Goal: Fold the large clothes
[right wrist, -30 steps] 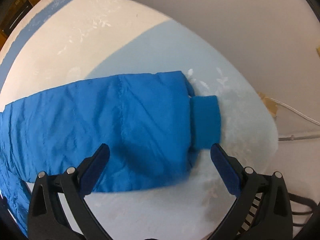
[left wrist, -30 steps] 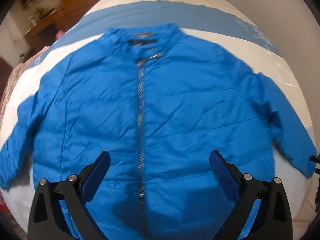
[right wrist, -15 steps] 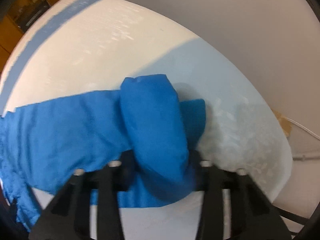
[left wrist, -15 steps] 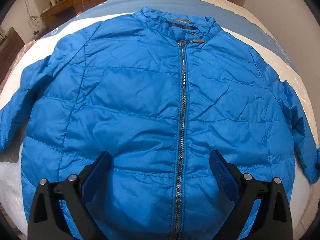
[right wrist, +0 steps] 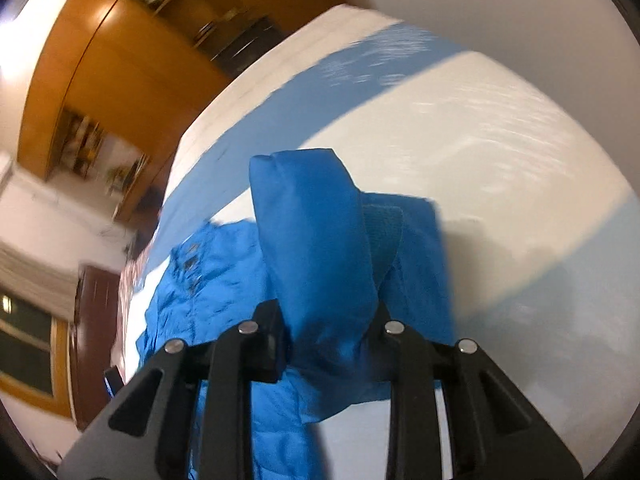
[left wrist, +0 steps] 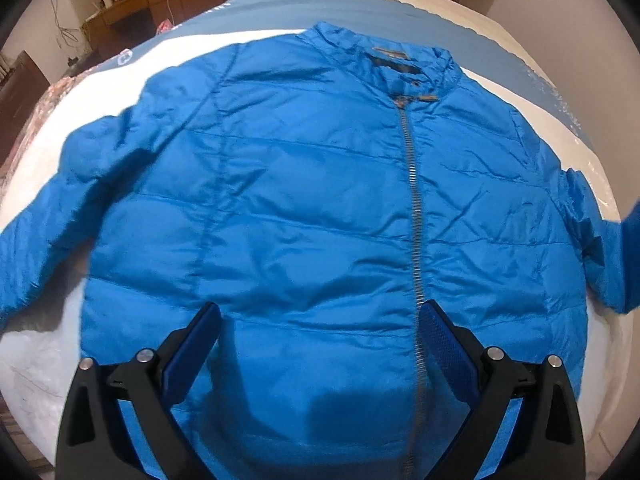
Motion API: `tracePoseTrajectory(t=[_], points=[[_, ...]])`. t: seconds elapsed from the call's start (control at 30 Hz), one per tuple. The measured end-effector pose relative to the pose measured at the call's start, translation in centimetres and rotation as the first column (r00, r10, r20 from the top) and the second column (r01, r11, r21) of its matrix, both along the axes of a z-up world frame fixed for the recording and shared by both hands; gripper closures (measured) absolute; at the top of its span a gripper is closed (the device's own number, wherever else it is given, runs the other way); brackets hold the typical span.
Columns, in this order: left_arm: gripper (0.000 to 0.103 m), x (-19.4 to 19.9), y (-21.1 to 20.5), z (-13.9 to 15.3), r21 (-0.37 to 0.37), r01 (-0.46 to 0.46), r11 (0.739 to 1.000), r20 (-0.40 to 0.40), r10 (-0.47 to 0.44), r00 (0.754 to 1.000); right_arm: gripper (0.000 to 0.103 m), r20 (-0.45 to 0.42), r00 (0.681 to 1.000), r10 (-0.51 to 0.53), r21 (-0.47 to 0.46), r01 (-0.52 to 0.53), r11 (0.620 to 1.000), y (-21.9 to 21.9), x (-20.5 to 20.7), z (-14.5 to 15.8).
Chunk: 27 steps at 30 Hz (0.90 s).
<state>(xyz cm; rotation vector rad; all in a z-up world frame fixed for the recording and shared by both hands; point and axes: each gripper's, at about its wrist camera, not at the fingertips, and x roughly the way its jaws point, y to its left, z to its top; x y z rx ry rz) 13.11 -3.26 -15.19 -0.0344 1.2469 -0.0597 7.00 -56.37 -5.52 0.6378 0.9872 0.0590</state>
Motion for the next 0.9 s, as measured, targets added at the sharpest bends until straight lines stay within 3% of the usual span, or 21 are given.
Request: tracePoseTrajectory(t=[0.17,0.33,0.43,0.5,0.53,0.63,0.73,0.9], points=[[0.004,0.9,1.7,0.2,-0.011,-0.022,1.000,-0.003,0.022,1.000,0.078,-0.031,0.987,0.157,-0.067,-0.159,0.985,7.3,5.7,-1.3],[0.004,1.9,3.2,0.9,-0.013,-0.033,0.999,0.015,0.034,0.999,0.073,-0.099,0.938,0.331,-0.128,-0.342,0.931,15.8,8.9,-3.0],[0.004,2.5,3.8,1.4,-0.022,-0.041,0.999,0.023,0.042,0.999,0.056,-0.121,0.873,0.473,-0.112,-0.485,0.867,20.2,9.0,-3.8],[0.004,2.9,4.3,1.8,-0.034,-0.051,0.998,0.028,0.052,0.998,0.056,-0.090,0.832,0.547,-0.050,-0.553,0.832,21.8,8.7,-3.6],[0.004,3.1,4.6,1.9,-0.039,-0.056,0.998,0.029,0.058,0.998,0.056,-0.062,0.792,0.607,0.017,-0.607,0.794,22.8,8.1,-3.5],[0.004,3.4,5.4,2.3,-0.060,-0.070,0.996,0.030,0.072,0.997,0.056,-0.019,0.744,0.668,0.058,-0.667,0.743,23.5,6.5,-2.7],[0.004,3.6,5.6,2.7,-0.091,-0.073,0.993,0.033,0.076,0.997,0.055,-0.011,0.768,0.641,0.038,-0.640,0.768,22.1,5.4,-2.1],[0.004,4.4,3.2,3.1,-0.099,-0.019,0.995,0.047,0.023,0.999,0.053,-0.105,0.879,0.465,-0.059,-0.472,0.880,16.9,4.5,-2.5]])
